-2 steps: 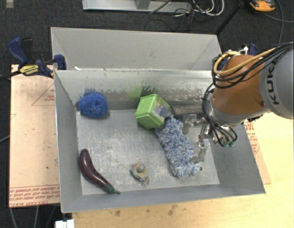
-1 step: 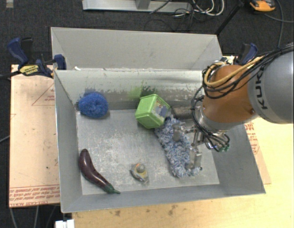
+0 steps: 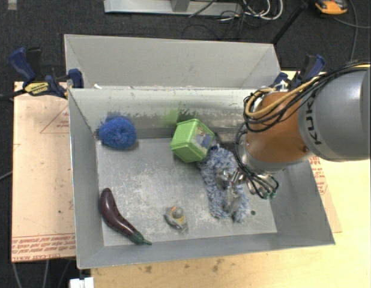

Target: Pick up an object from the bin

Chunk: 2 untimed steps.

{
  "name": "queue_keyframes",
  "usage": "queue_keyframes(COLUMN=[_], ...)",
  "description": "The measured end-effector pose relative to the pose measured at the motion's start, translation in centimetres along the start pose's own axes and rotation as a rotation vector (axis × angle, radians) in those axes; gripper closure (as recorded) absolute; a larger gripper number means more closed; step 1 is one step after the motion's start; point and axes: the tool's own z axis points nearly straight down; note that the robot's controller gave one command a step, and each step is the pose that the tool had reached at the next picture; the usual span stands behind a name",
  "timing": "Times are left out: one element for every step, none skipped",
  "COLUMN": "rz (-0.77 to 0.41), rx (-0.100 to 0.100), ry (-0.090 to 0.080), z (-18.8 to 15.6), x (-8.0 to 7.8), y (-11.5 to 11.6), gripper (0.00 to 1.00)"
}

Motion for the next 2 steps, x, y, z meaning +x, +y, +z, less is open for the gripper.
queue_keyframes(rz=[0.000, -0.001], rx=[0.000, 0.000], ry=[0.000, 0.001], z=[0.00, -0.22], x=[0.00, 0.08], y=[0.00, 0.02], gripper=[1.00, 1.00])
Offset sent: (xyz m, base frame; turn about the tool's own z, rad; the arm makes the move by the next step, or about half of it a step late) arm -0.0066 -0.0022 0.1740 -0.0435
